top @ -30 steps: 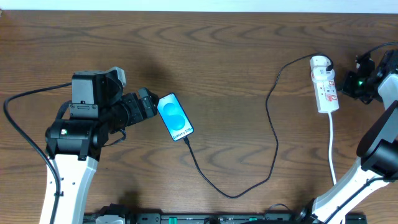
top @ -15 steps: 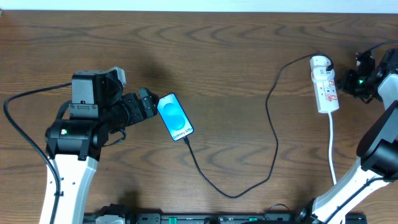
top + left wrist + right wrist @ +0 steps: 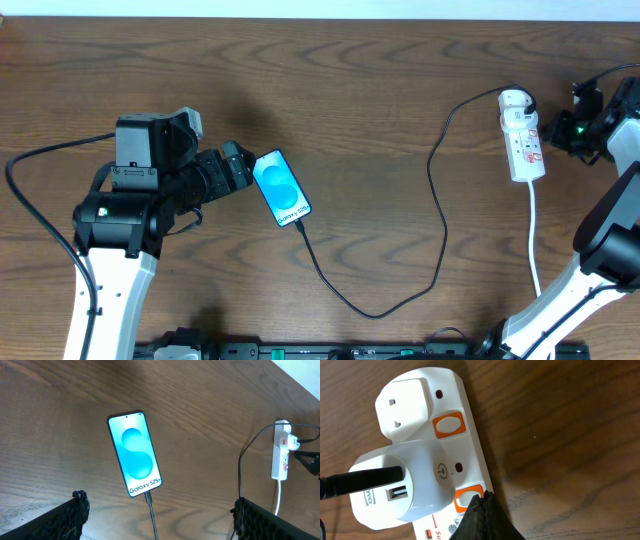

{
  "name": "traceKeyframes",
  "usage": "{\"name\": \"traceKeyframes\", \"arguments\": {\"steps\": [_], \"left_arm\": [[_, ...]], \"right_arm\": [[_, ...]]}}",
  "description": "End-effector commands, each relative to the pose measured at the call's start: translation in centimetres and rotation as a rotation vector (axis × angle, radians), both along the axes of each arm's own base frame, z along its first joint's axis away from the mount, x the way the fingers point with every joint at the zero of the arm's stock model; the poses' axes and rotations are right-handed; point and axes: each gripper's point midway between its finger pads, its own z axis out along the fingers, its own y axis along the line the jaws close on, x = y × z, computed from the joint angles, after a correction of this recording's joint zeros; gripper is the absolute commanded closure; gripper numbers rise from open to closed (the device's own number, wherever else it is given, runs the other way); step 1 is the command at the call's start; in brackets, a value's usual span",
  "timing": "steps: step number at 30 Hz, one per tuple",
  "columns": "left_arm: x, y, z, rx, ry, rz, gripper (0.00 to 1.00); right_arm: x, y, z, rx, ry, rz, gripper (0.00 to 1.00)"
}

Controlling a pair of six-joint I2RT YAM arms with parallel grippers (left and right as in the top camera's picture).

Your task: Plug charger to phone and switch on socket

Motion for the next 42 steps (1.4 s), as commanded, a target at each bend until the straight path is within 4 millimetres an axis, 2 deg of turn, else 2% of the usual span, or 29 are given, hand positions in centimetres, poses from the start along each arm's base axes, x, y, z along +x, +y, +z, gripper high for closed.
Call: {"name": "traceKeyframes", "arguments": {"steps": [1, 11, 24, 42], "left_arm": [[0.2, 0.2, 0.9, 0.007, -0.027, 0.005, 0.06], [0.2, 0.2, 0.9, 0.007, -0.028, 0.005, 0.06], [0.2, 0.2, 0.9, 0.007, -0.027, 0.005, 0.06], [0.2, 0.2, 0.9, 0.007, -0.027, 0.005, 0.06]], "right_arm": [[0.6, 0.8, 0.2, -0.002, -0.019, 0.043, 0.99], [0.7, 1.2, 0.1, -0.002, -0.016, 0.05, 0.99], [0.8, 1.8, -2.1, 0.014, 0.017, 0.061, 0.99], [1.0, 2.6, -1.9, 0.05, 0.001, 0.081, 0.99]]}}
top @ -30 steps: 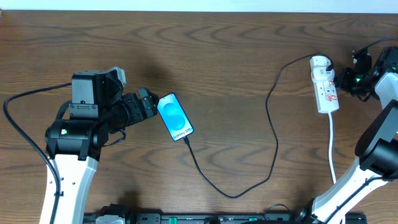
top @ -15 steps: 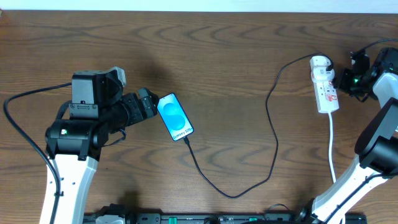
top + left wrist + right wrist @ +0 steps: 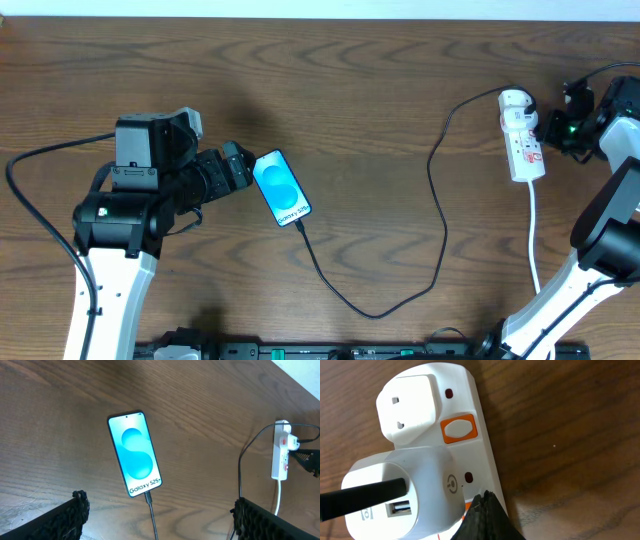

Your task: Plug charger to phone and switch on socket

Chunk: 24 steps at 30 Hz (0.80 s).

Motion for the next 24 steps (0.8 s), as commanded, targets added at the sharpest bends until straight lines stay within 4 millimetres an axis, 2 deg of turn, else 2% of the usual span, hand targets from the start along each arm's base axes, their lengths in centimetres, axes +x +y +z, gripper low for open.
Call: {"name": "traceKeyframes", "arguments": {"steps": [1, 17, 24], "left_arm": [[0.2, 0.2, 0.9, 0.007, -0.028, 0.005, 0.06], [0.2, 0.2, 0.9, 0.007, -0.027, 0.005, 0.06], [0.2, 0.2, 0.9, 0.007, -0.027, 0.005, 0.06]], "right_arm": [[0.3, 1.8, -0.8, 0.051, 0.005, 0.046, 0.99], [0.0, 2.9, -1.0, 0.074, 0.027, 0.064, 0.99], [-0.2, 3.7, -1.8, 0.082, 0.054, 0.076, 0.99]]}}
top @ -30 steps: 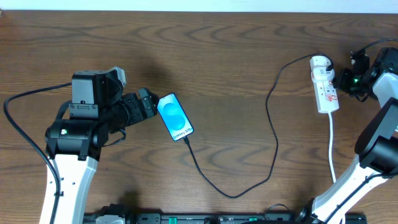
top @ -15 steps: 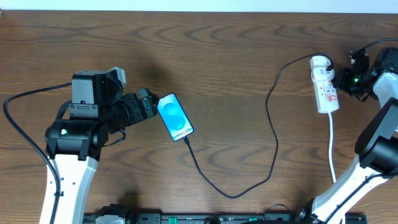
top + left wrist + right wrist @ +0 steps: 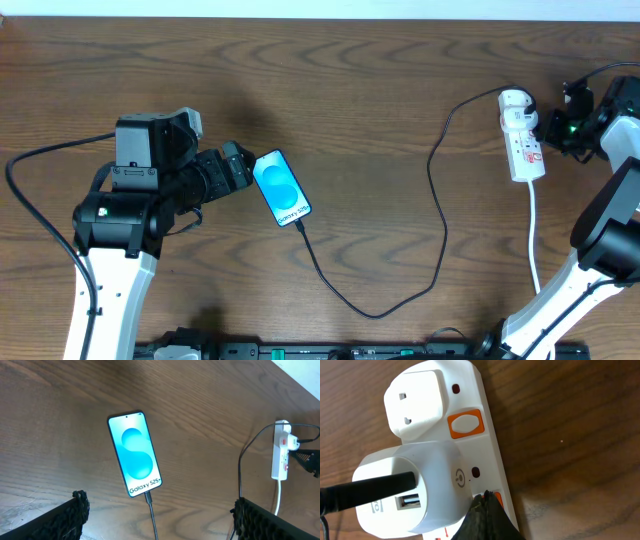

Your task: Plug charger to phone and switch on socket

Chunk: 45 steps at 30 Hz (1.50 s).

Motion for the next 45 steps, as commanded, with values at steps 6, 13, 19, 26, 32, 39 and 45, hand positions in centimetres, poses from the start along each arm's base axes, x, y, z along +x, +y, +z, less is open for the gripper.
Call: {"name": "traceKeyframes", "arguments": {"steps": [6, 13, 19, 26, 32, 39, 45], "left_arm": [[0.2, 0.2, 0.9, 0.007, -0.026, 0.005, 0.06], [0.2, 0.2, 0.9, 0.007, -0.026, 0.005, 0.06], [0.2, 0.2, 0.9, 0.007, -0.026, 0.005, 0.06], [0.2, 0.2, 0.9, 0.007, -0.027, 0.005, 0.06], [0.2, 0.2, 0.9, 0.007, -0.027, 0.005, 0.06], [0.2, 0.2, 0.9, 0.007, -0.027, 0.005, 0.06], [0.2, 0.2, 0.9, 0.007, -0.027, 0.005, 0.06]], "right_arm": [[0.0, 4.0, -2.4, 0.064, 0.053, 0.085, 0.99], [0.4, 4.9, -2.3, 0.059, 0.047, 0.105, 0.99], [0.8, 4.9, -2.2, 0.052, 0.037, 0.099, 0.99], [0.7, 5.2, -2.2, 0.073, 0.041, 0.098, 0.99], [0.6, 6.3, -1.8, 0.15, 0.043, 0.083, 0.99], [0.3, 7.2, -1.7, 0.197, 0.064, 0.073, 0.99], [0.1, 8.1, -1.8, 0.207, 0.085, 0.081, 0.99]]}}
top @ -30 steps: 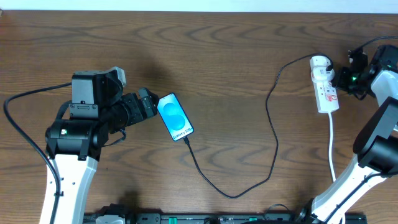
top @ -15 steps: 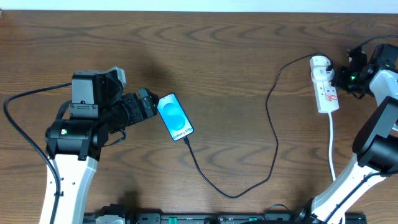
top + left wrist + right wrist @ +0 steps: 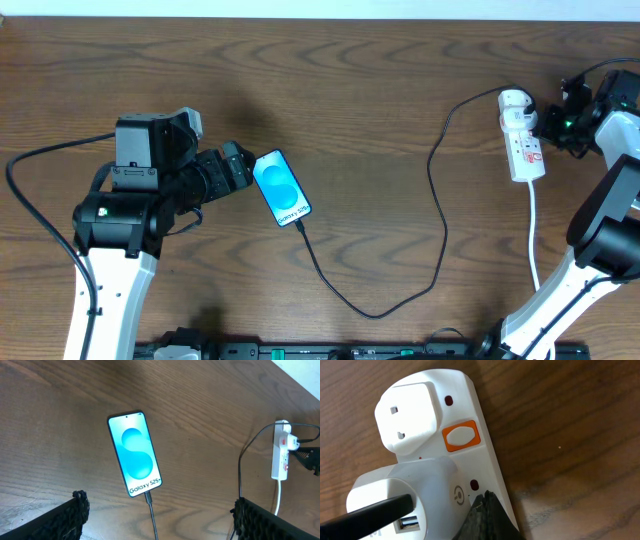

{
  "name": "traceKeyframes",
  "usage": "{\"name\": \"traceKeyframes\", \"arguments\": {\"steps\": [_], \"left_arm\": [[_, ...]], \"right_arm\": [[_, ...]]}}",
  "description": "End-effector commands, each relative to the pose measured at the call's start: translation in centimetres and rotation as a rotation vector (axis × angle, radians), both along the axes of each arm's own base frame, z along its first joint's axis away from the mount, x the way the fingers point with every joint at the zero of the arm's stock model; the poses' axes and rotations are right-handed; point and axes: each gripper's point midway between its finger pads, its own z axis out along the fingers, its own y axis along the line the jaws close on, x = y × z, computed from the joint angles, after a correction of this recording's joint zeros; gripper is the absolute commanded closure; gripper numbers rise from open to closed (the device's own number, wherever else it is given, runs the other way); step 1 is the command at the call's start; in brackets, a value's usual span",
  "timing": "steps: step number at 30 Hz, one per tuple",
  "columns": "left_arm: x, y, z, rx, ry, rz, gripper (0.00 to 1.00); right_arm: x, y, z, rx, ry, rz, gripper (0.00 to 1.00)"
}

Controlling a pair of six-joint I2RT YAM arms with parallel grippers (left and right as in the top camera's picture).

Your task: Plug charger to phone and switch on socket

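Note:
A lit phone lies on the table with a black cable plugged into its lower end. The cable runs to a white charger plug seated in a white power strip at the far right. The strip has orange switches. My right gripper is shut, its tip resting on the strip over the charger's own switch, which it hides. Both indicator lamps look dark. My left gripper is open, hovering just left of the phone.
The strip's white lead runs down toward the front edge. A second socket at the strip's end holds no plug. The wooden table stretches bare between phone and strip.
My right gripper's tip has shifted slightly on the strip and now covers the lower orange switch fully. The left arm, the phone and the cable are unchanged.
The phone lay with the cable plugged in throughout, my left gripper open beside it. My shut right gripper stayed on the strip by the charger's switch, its view shifting a little at each moment; the switch showed partly at first and is now hidden.

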Motion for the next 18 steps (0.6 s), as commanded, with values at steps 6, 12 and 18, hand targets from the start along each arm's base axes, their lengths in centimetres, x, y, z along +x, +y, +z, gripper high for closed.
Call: {"name": "traceKeyframes", "arguments": {"steps": [6, 12, 18], "left_arm": [[0.2, 0.2, 0.9, 0.007, -0.027, 0.005, 0.06], [0.2, 0.2, 0.9, 0.007, -0.027, 0.005, 0.06], [0.2, 0.2, 0.9, 0.007, -0.027, 0.005, 0.06]], "right_arm": [[-1.1, 8.3, -1.8, 0.246, 0.079, 0.12, 0.99], [-1.7, 8.4, -2.0, 0.243, 0.111, 0.114, 0.99], [-1.6, 7.1, -2.6, 0.171, 0.13, 0.073, 0.99]]}}
